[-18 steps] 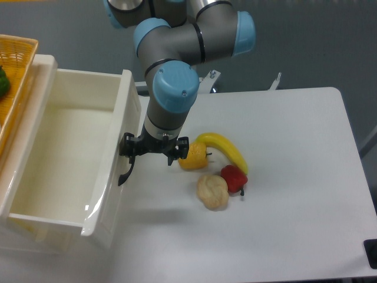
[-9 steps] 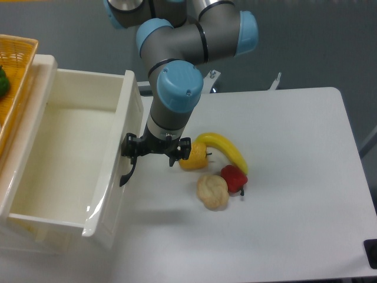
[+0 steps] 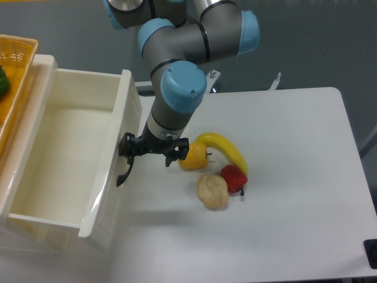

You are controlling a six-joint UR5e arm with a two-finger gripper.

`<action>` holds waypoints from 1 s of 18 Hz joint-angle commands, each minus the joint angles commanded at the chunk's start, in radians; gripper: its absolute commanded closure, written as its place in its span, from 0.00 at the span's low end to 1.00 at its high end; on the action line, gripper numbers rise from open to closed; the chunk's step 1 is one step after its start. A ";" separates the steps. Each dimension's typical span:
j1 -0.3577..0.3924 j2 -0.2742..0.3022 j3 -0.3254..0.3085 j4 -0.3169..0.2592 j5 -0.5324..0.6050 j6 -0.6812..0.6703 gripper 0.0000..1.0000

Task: Slide the top white drawer open
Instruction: 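Continue pulling the drawer open along its slide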

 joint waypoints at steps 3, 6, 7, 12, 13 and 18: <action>0.015 0.000 0.000 0.000 -0.021 0.002 0.00; 0.034 0.003 -0.002 -0.006 -0.054 0.003 0.00; 0.035 0.003 -0.002 -0.008 -0.054 0.003 0.00; 0.038 0.003 -0.002 -0.009 -0.063 0.003 0.00; 0.038 0.003 -0.002 -0.009 -0.066 0.003 0.00; 0.038 0.003 -0.002 -0.008 -0.068 0.003 0.00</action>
